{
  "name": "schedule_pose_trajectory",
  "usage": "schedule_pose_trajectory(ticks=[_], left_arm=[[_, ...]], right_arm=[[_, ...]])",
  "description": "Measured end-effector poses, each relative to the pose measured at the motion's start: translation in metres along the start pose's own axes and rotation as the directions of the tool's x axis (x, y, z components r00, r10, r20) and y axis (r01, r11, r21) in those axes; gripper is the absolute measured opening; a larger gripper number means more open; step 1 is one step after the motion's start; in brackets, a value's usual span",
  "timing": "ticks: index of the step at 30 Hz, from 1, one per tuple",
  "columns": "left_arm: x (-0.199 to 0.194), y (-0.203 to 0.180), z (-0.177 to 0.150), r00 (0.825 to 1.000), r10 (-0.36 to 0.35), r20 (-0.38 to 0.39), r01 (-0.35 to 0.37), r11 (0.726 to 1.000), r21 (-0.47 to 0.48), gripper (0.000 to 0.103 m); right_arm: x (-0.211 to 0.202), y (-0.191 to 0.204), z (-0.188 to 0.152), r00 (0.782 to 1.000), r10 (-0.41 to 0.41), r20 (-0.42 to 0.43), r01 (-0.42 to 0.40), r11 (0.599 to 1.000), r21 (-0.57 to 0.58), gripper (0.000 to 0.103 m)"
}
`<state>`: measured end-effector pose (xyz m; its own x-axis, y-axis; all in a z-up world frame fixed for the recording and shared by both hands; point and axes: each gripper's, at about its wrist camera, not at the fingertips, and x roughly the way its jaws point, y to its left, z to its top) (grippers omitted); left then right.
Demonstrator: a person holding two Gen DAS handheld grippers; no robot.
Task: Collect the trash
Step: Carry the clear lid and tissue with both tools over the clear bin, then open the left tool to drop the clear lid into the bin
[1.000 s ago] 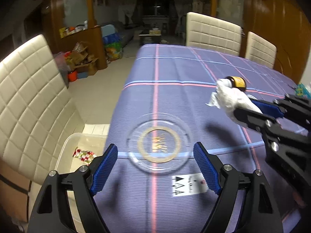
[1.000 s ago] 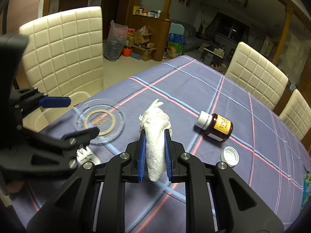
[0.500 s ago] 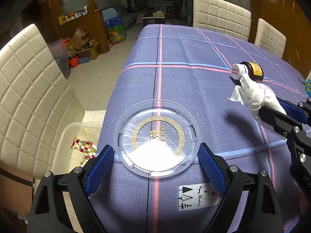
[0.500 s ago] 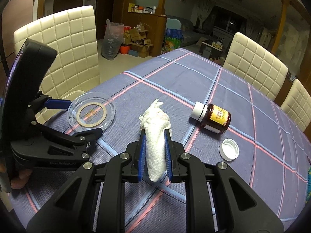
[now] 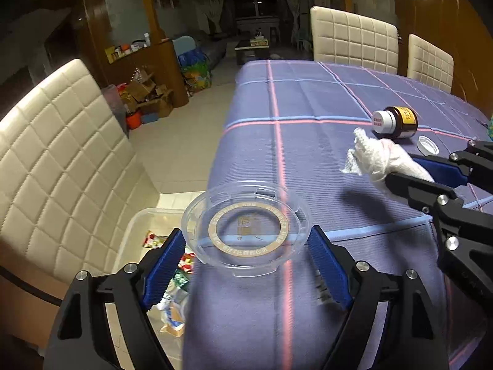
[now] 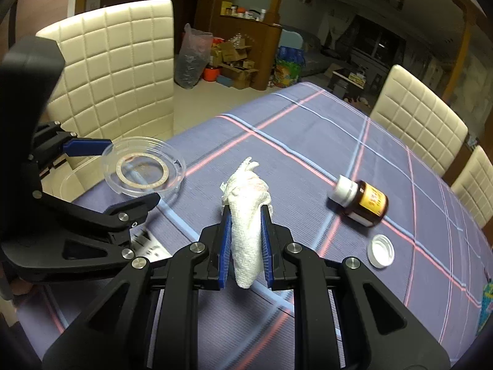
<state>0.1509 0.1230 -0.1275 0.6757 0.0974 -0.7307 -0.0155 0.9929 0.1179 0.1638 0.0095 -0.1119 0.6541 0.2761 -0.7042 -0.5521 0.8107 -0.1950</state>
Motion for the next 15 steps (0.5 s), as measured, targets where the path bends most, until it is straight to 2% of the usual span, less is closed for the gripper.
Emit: schedule_pose_trajectory(ticks=[10,15], left_arm=[[-0.015,0.046,-0.011,0.998,0.062,0.018,-0.061,0.997,-0.050,0.078],[-0.020,0.063,-0.018,0.996,0.084,0.016,-0.083,0.994,-0.072,0.073]], right_arm=[[0.005,0.046,0.020,0.999,0.046,0.002,-0.046,0.996,-0.071,0.019],[0.009,0.063,0.028,0.998,0.067,-0.003,-0.067,0.994,-0.090,0.019]])
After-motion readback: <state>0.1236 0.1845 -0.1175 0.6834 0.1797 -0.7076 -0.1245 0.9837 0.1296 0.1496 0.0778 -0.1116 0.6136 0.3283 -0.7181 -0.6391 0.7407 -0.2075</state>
